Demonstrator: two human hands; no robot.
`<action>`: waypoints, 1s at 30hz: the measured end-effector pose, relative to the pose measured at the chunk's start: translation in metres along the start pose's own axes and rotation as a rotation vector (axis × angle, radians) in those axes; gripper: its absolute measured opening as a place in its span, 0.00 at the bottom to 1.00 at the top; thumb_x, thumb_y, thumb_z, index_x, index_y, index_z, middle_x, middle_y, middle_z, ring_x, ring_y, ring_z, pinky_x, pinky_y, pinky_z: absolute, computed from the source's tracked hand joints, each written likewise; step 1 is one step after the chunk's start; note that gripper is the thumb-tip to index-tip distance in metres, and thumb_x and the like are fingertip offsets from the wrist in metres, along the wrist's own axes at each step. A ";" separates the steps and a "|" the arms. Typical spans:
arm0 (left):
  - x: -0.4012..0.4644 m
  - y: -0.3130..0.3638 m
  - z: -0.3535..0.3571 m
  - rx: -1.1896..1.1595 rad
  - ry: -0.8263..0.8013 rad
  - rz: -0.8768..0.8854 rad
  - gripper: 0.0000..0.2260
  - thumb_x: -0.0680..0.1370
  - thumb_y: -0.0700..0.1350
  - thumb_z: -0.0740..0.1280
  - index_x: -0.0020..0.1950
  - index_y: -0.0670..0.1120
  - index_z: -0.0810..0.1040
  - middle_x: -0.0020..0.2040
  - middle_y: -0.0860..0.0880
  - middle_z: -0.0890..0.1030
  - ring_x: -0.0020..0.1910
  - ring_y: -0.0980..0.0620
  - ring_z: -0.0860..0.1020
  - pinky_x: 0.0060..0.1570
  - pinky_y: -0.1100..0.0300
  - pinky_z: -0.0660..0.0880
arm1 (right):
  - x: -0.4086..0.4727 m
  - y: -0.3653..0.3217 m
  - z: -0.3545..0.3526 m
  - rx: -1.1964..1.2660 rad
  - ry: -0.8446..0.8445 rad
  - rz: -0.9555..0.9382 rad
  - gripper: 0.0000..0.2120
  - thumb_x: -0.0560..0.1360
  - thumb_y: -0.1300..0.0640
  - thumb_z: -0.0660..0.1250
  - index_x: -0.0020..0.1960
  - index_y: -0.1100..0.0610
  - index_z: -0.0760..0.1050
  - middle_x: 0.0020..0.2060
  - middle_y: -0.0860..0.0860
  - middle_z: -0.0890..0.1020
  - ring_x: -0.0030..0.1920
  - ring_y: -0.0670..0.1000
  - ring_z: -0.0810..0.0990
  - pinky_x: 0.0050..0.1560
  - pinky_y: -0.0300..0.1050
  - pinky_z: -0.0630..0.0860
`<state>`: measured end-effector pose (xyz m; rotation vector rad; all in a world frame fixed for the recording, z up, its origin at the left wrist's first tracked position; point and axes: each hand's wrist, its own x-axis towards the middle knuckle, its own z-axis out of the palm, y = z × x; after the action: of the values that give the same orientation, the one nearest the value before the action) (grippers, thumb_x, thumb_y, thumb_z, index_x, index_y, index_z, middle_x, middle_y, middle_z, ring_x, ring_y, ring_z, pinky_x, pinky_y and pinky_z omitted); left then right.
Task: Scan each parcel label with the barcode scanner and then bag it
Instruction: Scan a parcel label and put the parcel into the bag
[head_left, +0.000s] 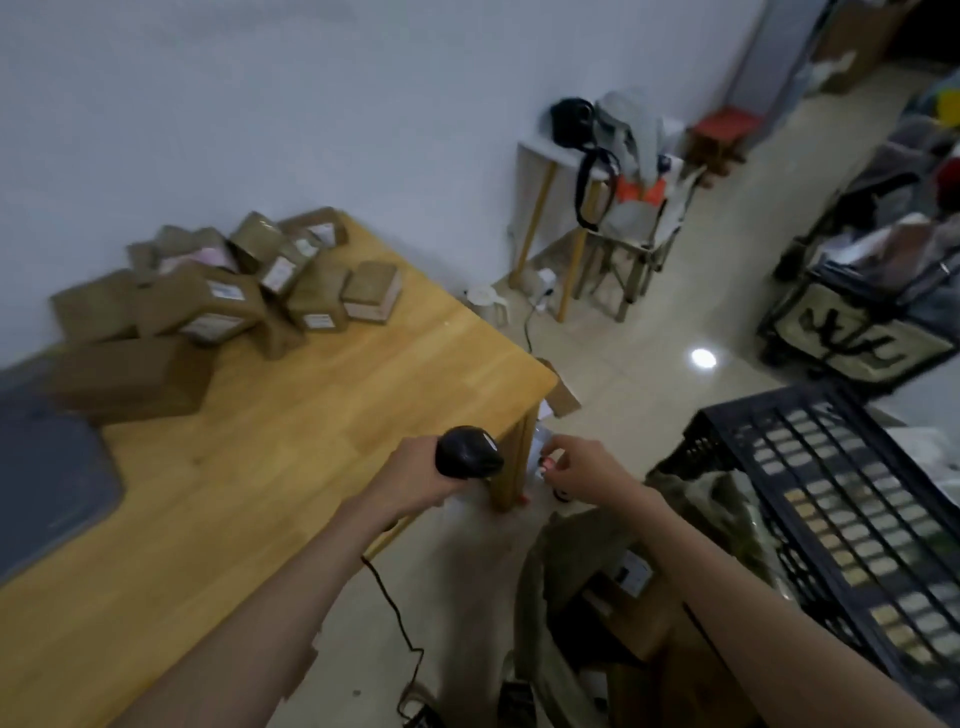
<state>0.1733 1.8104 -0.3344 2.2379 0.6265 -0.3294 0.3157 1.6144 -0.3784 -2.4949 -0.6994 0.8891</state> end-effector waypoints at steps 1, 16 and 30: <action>-0.006 -0.009 -0.012 -0.006 0.026 -0.014 0.05 0.72 0.44 0.72 0.42 0.44 0.80 0.33 0.46 0.83 0.33 0.52 0.83 0.36 0.57 0.78 | 0.003 -0.018 0.001 -0.032 -0.006 -0.029 0.14 0.77 0.56 0.67 0.62 0.53 0.76 0.49 0.51 0.80 0.46 0.50 0.78 0.45 0.42 0.75; -0.062 -0.113 -0.153 -0.117 0.347 -0.109 0.04 0.73 0.43 0.72 0.45 0.45 0.80 0.35 0.45 0.84 0.32 0.54 0.83 0.35 0.63 0.74 | 0.055 -0.220 0.019 -0.136 -0.030 -0.327 0.16 0.80 0.52 0.67 0.66 0.53 0.75 0.47 0.53 0.82 0.39 0.50 0.80 0.46 0.51 0.81; 0.030 -0.130 -0.232 -0.202 0.526 -0.226 0.06 0.73 0.44 0.73 0.47 0.43 0.82 0.31 0.48 0.83 0.27 0.57 0.80 0.35 0.60 0.78 | 0.185 -0.298 -0.023 -0.135 -0.050 -0.448 0.14 0.78 0.54 0.68 0.63 0.55 0.78 0.52 0.52 0.78 0.44 0.52 0.78 0.49 0.52 0.81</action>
<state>0.1378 2.0679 -0.2723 2.0610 1.1388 0.2188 0.3605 1.9533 -0.2948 -2.2867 -1.3078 0.7557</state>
